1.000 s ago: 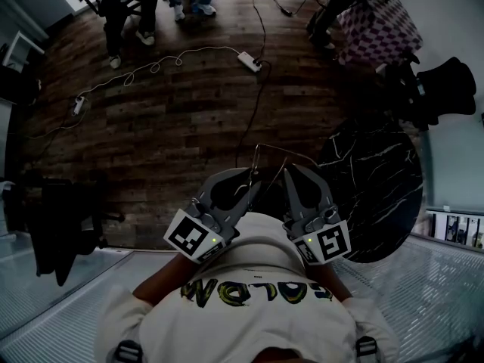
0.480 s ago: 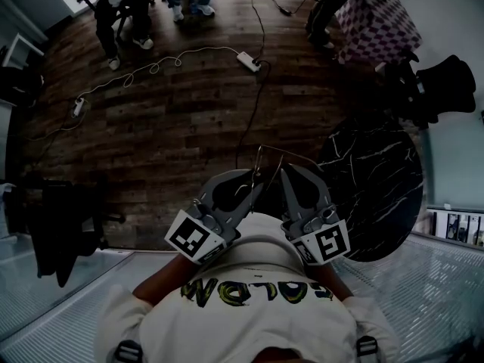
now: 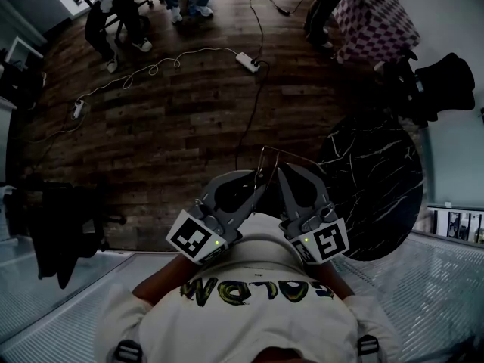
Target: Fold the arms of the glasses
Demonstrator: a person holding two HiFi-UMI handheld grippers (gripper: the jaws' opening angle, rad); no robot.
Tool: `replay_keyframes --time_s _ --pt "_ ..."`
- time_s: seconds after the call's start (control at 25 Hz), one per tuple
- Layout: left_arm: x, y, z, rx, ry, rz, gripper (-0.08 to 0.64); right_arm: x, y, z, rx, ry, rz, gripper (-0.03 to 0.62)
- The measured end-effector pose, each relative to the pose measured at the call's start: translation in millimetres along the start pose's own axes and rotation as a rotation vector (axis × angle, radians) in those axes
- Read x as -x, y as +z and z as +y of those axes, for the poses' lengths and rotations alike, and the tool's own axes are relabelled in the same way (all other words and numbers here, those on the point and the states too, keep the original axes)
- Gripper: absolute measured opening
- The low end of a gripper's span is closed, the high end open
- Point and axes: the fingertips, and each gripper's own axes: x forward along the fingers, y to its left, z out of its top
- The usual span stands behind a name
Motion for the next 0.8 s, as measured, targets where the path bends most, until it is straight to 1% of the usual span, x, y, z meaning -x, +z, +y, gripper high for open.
replay_keyframes --time_s 0.16,0.36,0.64,0.8 --pt "0 0 -2 -0.009 -0.008 0.002 0.080 1 1 1 -0.001 0.001 -0.006 0.006" --pt "2 1 1 -0.004 0.013 -0.002 0.080 4 3 1 0.003 -0.004 -0.008 0.005" --pt "8 12 25 -0.014 0.079 -0.034 0.080 8 3 -10 0.006 -0.033 -0.007 0.005" --pt "15 12 42 -0.031 0.126 -0.027 0.080 12 2 -23 0.007 -0.063 -0.001 0.005"
